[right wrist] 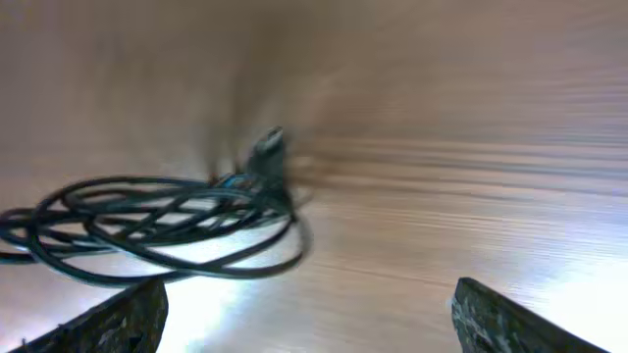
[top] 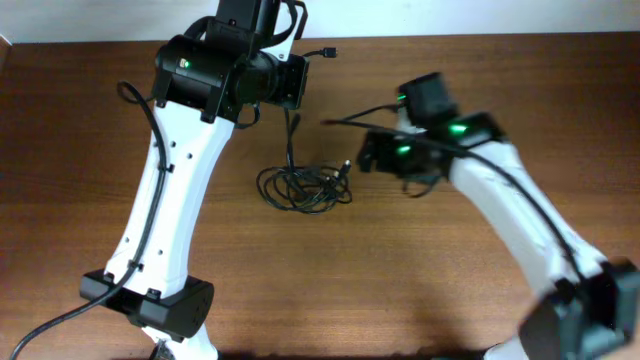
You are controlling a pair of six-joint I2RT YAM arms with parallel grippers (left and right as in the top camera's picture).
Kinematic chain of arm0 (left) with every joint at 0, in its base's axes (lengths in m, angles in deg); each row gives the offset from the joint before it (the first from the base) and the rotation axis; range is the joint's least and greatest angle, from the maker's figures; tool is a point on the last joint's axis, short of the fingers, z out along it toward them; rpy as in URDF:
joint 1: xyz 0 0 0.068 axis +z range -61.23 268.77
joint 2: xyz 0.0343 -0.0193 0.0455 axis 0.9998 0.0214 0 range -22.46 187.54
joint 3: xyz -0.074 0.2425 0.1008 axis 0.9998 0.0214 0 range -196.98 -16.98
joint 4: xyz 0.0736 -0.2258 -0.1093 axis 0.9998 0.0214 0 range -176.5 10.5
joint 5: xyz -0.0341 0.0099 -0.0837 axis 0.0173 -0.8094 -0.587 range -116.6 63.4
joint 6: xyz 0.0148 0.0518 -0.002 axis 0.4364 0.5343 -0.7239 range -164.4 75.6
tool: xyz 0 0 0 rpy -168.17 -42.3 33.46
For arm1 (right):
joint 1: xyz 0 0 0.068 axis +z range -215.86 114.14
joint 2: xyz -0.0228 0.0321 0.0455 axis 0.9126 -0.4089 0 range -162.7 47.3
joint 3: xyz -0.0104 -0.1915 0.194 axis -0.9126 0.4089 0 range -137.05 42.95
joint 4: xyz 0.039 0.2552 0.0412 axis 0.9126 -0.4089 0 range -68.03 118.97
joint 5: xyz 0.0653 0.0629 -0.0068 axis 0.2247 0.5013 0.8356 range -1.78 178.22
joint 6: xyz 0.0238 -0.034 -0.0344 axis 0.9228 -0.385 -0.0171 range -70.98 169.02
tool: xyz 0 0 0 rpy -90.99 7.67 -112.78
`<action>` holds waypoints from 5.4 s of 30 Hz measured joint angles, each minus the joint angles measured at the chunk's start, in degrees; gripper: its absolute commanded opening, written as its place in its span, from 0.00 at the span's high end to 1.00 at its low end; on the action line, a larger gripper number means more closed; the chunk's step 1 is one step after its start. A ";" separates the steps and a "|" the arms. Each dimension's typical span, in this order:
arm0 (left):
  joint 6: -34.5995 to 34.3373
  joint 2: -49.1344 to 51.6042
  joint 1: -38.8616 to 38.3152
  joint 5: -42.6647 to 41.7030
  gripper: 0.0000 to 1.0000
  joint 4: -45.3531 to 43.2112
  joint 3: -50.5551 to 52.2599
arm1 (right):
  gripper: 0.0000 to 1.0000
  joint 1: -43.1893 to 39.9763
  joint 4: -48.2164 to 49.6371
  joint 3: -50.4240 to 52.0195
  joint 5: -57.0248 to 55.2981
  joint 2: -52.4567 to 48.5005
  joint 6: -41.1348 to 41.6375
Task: Untangle cables
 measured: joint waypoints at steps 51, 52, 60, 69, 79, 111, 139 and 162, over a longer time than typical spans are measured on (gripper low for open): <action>-1.75 -8.50 50.47 10.38 1.00 5.16 -0.37 | 0.96 -59.65 -5.20 -21.77 -20.52 -6.10 -12.57; -1.77 -8.46 51.98 10.01 1.00 4.92 -0.37 | 0.96 -62.77 -5.18 -21.79 -20.20 -6.08 -10.58; -2.67 -8.46 54.99 5.79 1.00 4.66 -0.39 | 0.96 -84.52 -6.45 -21.77 -3.87 -6.08 -0.90; -2.60 -8.44 43.54 3.39 1.00 4.70 -0.42 | 0.96 -30.42 -3.93 -25.49 -11.45 -5.64 -26.51; -2.60 -8.44 39.63 6.01 1.00 4.98 -0.42 | 0.01 -55.32 -3.23 -22.51 -17.22 -12.92 -20.52; -2.58 -8.41 38.36 2.49 1.00 6.62 -0.42 | 0.05 -25.94 -10.27 -22.84 13.90 -29.88 -94.44; -2.54 -8.33 38.21 2.27 1.00 7.32 -0.42 | 0.07 -32.57 -13.00 -35.32 10.03 -42.34 -82.51; -2.36 -8.07 38.21 2.25 1.00 6.43 -0.42 | 0.96 -31.30 -8.17 -30.03 -9.60 -36.52 -62.49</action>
